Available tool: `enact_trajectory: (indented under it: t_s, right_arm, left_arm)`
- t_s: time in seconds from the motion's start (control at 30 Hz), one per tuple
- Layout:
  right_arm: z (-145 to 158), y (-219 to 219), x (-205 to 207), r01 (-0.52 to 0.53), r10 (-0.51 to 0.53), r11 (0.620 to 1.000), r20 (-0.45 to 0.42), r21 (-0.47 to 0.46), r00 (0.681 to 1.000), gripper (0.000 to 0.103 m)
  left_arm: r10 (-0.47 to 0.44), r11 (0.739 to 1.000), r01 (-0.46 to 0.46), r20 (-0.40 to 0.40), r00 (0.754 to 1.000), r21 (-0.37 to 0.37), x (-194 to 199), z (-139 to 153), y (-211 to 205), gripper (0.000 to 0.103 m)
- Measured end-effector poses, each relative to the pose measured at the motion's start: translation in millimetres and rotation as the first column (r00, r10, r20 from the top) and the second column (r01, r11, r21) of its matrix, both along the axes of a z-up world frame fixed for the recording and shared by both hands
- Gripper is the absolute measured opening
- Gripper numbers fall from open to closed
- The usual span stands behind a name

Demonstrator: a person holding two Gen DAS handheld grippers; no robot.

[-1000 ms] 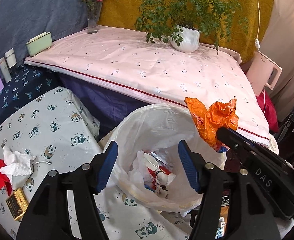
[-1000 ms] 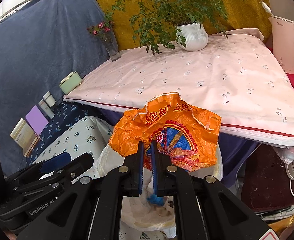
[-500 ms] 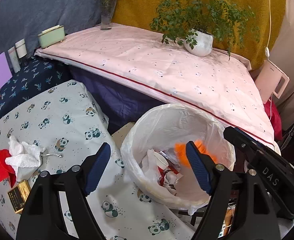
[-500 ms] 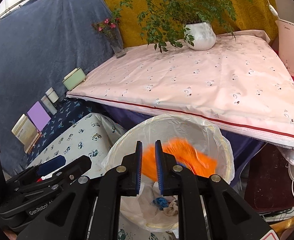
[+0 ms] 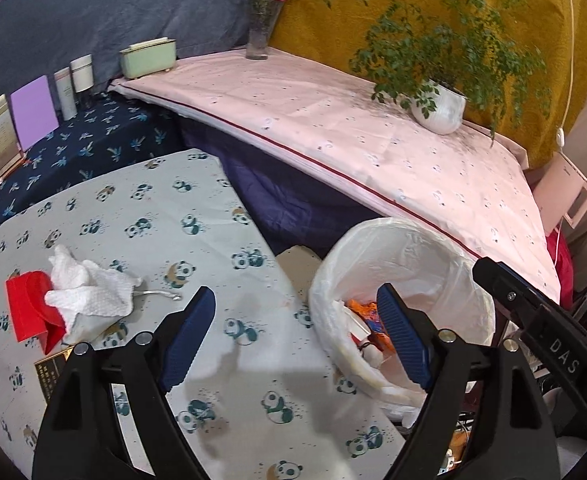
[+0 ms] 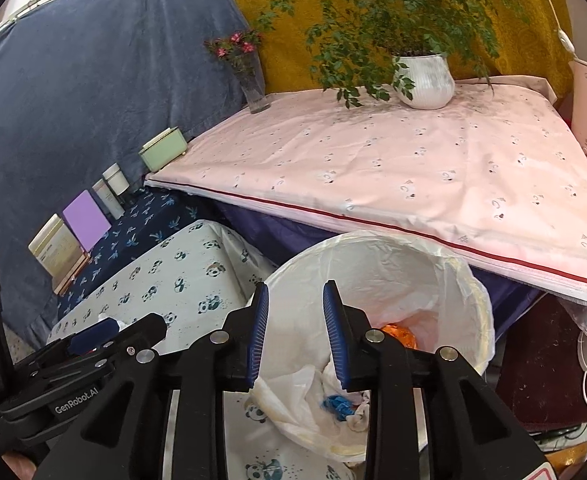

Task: Collect trash
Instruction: 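Grasp the red packet with the left tool while the right tool grasps a white tissue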

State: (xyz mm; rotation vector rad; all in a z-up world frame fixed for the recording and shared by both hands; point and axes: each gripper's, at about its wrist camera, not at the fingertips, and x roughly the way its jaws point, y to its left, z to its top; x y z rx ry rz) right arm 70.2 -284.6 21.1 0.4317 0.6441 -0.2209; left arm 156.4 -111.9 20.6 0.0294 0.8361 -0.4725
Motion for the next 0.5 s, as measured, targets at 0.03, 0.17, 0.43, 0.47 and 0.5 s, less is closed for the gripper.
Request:
enact_trajectory:
  t_s: [0.03, 0.17, 0.43, 0.47, 0.5]
  right_arm:
    - [1, 4, 1, -0.006, 0.006, 1.000, 0.001, -0.003, 1.000, 0.032]
    - [4, 21, 9, -0.037, 0.037, 0.999, 0.002, -0.013, 0.999, 0.034]
    - [8, 59, 24, -0.109, 0.109, 0.994, -0.003, -0.029, 0.994, 0.034]
    - [8, 65, 26, -0.120, 0.119, 0.992, -0.005, -0.031, 0.993, 0.034]
    - [9, 69, 28, -0.126, 0.126, 0.992, -0.006, -0.032, 0.992, 0.034]
  left_arm:
    - [0.009, 1.000, -0.009, -0.001, 1.000, -0.002, 1, 1, 4, 0.079]
    - [0.055, 0.998, -0.055, -0.002, 0.998, -0.008, 6, 1, 28, 0.079]
    - [0.144, 0.989, -0.144, -0.005, 0.990, -0.020, 12, -1, 75, 0.079]
    - [0.155, 0.988, -0.155, -0.006, 0.988, -0.021, 13, -2, 81, 0.079]
    - [0.169, 0.985, -0.169, -0.008, 0.986, -0.022, 14, -2, 89, 0.079]
